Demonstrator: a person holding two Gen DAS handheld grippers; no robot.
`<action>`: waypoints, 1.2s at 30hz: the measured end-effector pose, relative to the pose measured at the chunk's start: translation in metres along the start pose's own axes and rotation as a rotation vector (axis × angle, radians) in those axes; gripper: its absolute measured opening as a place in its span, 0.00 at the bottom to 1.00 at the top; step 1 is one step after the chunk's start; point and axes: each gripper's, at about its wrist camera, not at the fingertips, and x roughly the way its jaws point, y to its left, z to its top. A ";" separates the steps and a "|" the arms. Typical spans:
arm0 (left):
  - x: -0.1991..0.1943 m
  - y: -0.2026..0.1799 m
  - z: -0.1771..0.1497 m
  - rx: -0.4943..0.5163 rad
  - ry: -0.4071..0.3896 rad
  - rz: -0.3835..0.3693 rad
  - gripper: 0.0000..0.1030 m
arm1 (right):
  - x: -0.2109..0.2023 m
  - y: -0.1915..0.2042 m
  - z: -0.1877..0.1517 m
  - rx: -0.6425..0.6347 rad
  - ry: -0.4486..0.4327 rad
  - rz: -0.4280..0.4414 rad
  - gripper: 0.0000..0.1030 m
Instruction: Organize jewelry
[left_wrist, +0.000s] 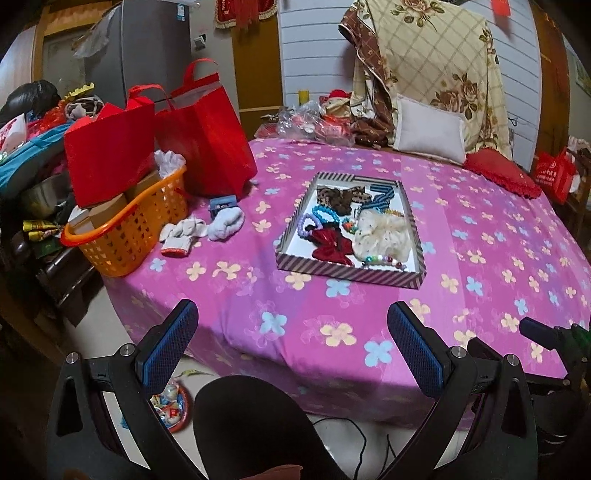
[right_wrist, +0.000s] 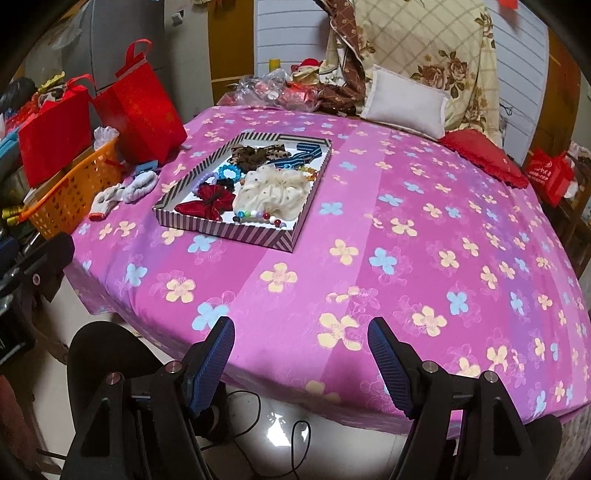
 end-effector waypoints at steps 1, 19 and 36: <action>0.001 -0.001 0.000 0.001 0.005 0.000 1.00 | 0.000 0.000 0.000 0.002 0.001 0.001 0.70; 0.009 -0.019 -0.004 0.025 0.058 -0.007 1.00 | 0.005 -0.015 -0.004 0.039 0.012 0.015 0.70; 0.011 -0.028 -0.006 0.030 0.086 -0.032 1.00 | -0.001 -0.021 -0.004 0.038 -0.032 0.002 0.70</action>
